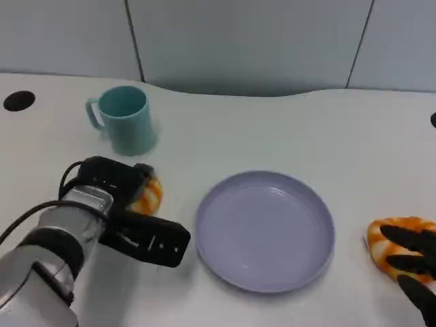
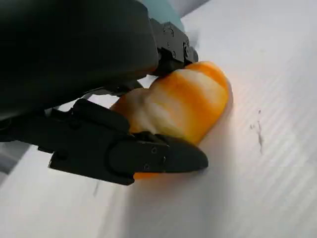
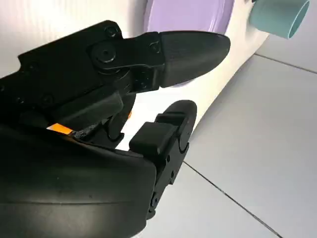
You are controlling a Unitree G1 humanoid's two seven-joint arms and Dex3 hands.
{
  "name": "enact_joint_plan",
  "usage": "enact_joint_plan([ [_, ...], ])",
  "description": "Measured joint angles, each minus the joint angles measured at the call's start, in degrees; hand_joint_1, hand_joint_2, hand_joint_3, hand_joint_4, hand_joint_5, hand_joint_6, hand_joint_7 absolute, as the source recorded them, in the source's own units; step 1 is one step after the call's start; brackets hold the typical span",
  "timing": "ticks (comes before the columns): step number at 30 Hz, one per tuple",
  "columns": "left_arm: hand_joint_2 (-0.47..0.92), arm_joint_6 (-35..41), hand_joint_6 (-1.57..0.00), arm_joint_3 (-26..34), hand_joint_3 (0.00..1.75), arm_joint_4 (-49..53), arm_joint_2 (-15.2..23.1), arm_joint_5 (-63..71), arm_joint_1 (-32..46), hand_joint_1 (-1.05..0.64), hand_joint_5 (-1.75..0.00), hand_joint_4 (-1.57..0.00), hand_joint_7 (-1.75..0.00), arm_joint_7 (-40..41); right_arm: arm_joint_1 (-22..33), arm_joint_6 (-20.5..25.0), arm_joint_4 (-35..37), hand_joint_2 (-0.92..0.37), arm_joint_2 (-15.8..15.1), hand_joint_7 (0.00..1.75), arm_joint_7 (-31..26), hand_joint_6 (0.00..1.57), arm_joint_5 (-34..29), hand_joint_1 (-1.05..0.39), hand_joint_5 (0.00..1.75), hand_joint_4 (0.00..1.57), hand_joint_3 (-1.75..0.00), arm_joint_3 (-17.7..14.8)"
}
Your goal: Grasp the bread from the table and place it into the plate.
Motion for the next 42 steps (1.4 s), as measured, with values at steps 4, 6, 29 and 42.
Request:
enact_joint_plan([
  [4,0.92,-0.11,-0.73,-0.97,0.11,0.41,0.17,0.16,-1.13,-0.38,-1.42,-0.51,-0.06,-0.34,0.15,-0.06,0.00,-0.92,0.00,0.00,0.00,0.79,0.13,-0.38,0.27,0.81,-0.38,-0.10],
  [6,0.92,0.02,-0.73,-0.39,0.16,0.80,0.17,-0.64,-1.46,-0.39,-1.33,-0.52,-0.05,-1.12,0.09,-0.19,0.00,-0.92,0.00,0.00,0.00,0.79,0.15,-0.38,0.27,0.81,-0.38,-0.11],
  [29,0.91,-17.33,-0.63,26.74,0.03,-8.63,9.85,-30.21,4.43,-0.27,-1.75,-0.81,-1.75,-10.35,-0.55,-0.91,1.15,-0.92,-0.09,0.00,-0.02,0.78,-0.62,-0.38,0.27,0.80,-0.38,-0.26],
  [42,0.91,-24.61,-0.59,32.99,0.03,-25.74,12.78,-39.26,10.14,-0.22,-1.75,-0.78,-1.75,-21.27,-1.46,-0.10,1.17,-0.92,1.03,0.00,-0.12,0.79,-0.38,-0.39,0.27,0.81,-0.37,-0.17],
])
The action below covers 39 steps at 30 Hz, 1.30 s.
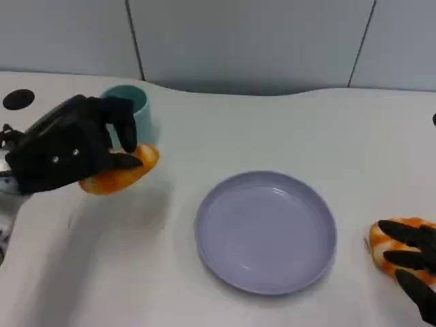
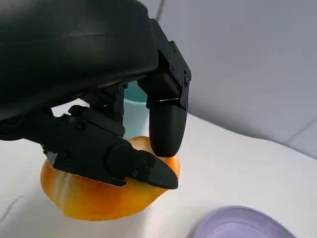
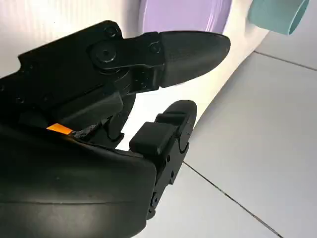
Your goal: Grasp the bread from the table and place it into the plate.
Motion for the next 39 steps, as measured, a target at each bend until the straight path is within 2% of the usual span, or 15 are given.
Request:
enact_joint_plan([
  [11,0.92,-2.98,-0.55,-0.11,0.03,-5.84,-3.24,-2.46,1.22,-0.23,-1.75,-0.75,-1.75,-5.66,0.01,0.07,0.31,-0.92,0.26,0.00,0.00,0.79,0.02,-0.39,0.26,0.80,-0.36,0.00],
  [17,0.92,-3.23,-0.56,-2.46,0.05,-6.27,-7.85,-2.08,0.85,-0.25,-1.75,-0.77,-1.75,-7.88,0.03,0.85,0.15,-0.92,0.49,0.00,0.00,0.80,-0.08,-0.39,0.26,0.81,-0.36,0.05],
  [24,0.91,-5.61,-0.54,-4.72,0.05,-3.46,-12.57,-1.82,-1.73,-0.21,-1.75,-0.77,-1.75,-9.94,0.14,0.99,0.02,-0.92,0.63,0.00,-0.03,0.80,-0.37,-0.38,0.25,0.82,-0.35,0.11],
  [30,0.89,-7.69,-0.62,-7.03,0.05,-0.53,-16.41,-0.19,-2.70,-0.27,-1.75,-0.85,-1.75,-10.11,0.12,1.01,0.00,-0.92,0.67,0.00,-0.06,0.80,-1.10,-0.39,0.25,0.82,-0.36,0.32],
  [33,0.91,-8.03,-0.62,-8.24,0.06,0.28,-17.37,1.79,-3.34,-0.25,-1.75,-0.84,-1.75,-9.13,0.26,1.65,-0.26,-0.92,0.85,0.00,-0.07,0.80,-1.39,-0.39,0.25,0.83,-0.35,0.41],
  [39,0.90,-10.86,-0.49,-10.98,0.10,3.85,-18.29,5.58,-4.70,-0.23,-1.75,-0.76,-1.75,-8.57,0.36,1.98,-0.53,-0.92,0.90,0.00,-0.28,0.79,-2.02,-0.38,0.24,0.83,-0.36,0.75],
])
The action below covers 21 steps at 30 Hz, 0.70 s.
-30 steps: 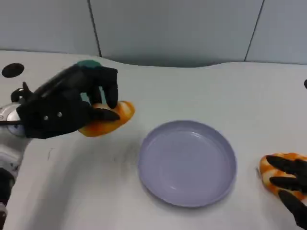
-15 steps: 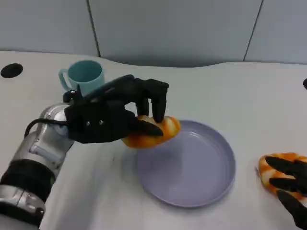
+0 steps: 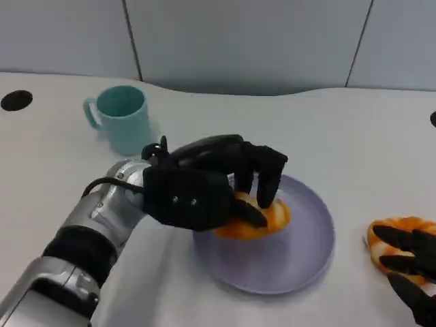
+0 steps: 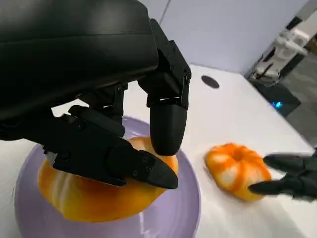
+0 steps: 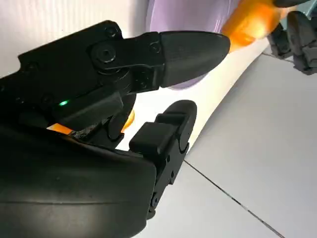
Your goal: Grasp the bread from the table and place it into the plate.
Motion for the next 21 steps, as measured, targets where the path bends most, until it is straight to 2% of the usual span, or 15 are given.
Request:
enact_joint_plan([
  [1,0.90,-0.54,-0.45,-0.58,0.10,0.93,0.01,0.82,-0.54,-0.25,-1.75,-0.72,-1.75,0.20,0.01,0.00,0.00,-0.92,0.00,0.00,-0.03,0.79,-0.10,-0.38,0.24,0.84,-0.36,0.01],
  [5,0.88,-2.93,-0.18,-3.74,0.04,3.75,0.67,5.12,-3.24,-0.42,-1.75,-0.34,-1.72,0.65,-0.03,-0.06,0.00,-0.92,0.00,0.00,-0.35,0.79,-0.81,-0.38,0.23,0.84,-0.35,0.07],
  [7,0.88,-4.41,-0.13,-4.92,0.03,4.45,1.37,6.70,-4.06,-0.45,-1.75,-0.27,-1.71,0.61,-0.03,-0.09,0.00,-0.92,0.00,0.00,-0.68,0.79,-1.07,-0.38,0.23,0.84,-0.35,0.08],
  [11,0.88,-6.44,-0.12,-5.97,0.03,5.54,2.34,8.31,-5.31,-0.46,-1.75,-0.25,-1.71,0.66,-0.04,-0.10,0.00,-0.92,0.00,0.00,-0.98,0.79,-1.62,-0.39,0.23,0.85,-0.35,0.10],
  [12,0.89,-6.61,-0.16,-5.98,0.02,5.67,2.37,8.33,-5.47,-0.56,-1.30,-0.11,-1.13,0.73,-0.04,-0.10,0.00,-0.92,0.00,0.00,-0.99,0.79,-1.65,-0.38,0.23,0.85,-0.35,0.11],
  [13,0.89,-7.28,-0.24,-6.07,0.01,6.03,2.43,8.31,-5.68,-0.59,-1.13,-0.07,-0.80,0.61,-0.09,-0.16,0.01,-0.92,0.00,0.00,-1.00,0.79,-1.66,-0.38,0.23,0.86,-0.35,0.15],
  [14,0.89,-8.30,-0.28,-6.20,0.00,6.52,2.52,8.28,-5.93,-0.62,-0.97,-0.03,-0.55,0.07,-0.13,-0.34,0.03,-0.92,0.00,0.00,-1.02,0.79,-1.65,-0.38,0.22,0.85,-0.35,0.16],
  [17,0.89,-11.09,-0.27,-6.40,0.00,7.68,2.68,8.09,-7.55,-0.64,-0.81,0.00,-0.36,-2.84,-0.21,-1.08,0.11,-0.92,0.00,0.00,-1.20,0.78,-1.69,-0.39,0.22,0.85,-0.34,0.23],
  [21,0.89,-12.35,-0.26,-5.83,0.00,7.69,2.77,5.53,-8.61,-0.63,-0.77,0.00,-0.31,-5.88,-0.30,-1.14,0.37,-0.92,0.00,0.00,-1.30,0.78,-1.71,-0.38,0.21,0.86,-0.34,0.27],
])
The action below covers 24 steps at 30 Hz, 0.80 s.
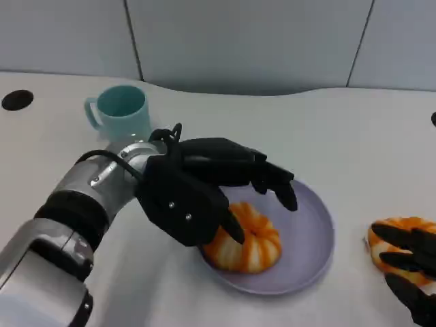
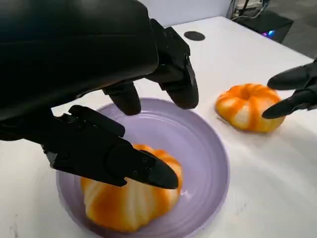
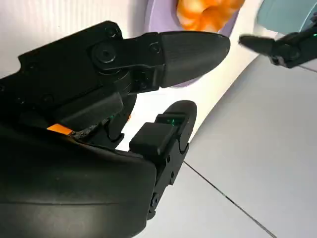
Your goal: Grasp the bread from the table and place it into the plate.
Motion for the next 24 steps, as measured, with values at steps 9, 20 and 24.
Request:
enact_joint_plan([
  [9,0.89,-1.11,-0.26,3.03,0.00,-0.05,-0.38,-8.83,-0.03,-0.58,-0.73,0.00,-0.26,-9.23,-0.05,-0.15,0.15,-0.92,0.01,0.00,-0.01,0.78,0.39,-0.38,0.18,0.86,-0.34,0.01],
  [20,0.90,-2.19,-0.26,6.52,0.00,-1.79,0.43,-14.29,0.00,-0.58,-0.71,0.00,-0.24,-12.92,0.12,-0.07,0.04,-0.92,0.14,0.00,-0.01,0.78,0.49,-0.38,0.16,0.87,-0.34,0.23],
  [24,0.90,0.93,-0.26,10.57,0.00,-3.18,1.22,-20.07,2.42,-0.58,-0.66,0.00,-0.14,-16.23,-0.15,-0.10,-0.04,-0.92,0.13,0.00,0.01,0.77,0.47,-0.38,0.15,0.86,-0.34,0.43],
])
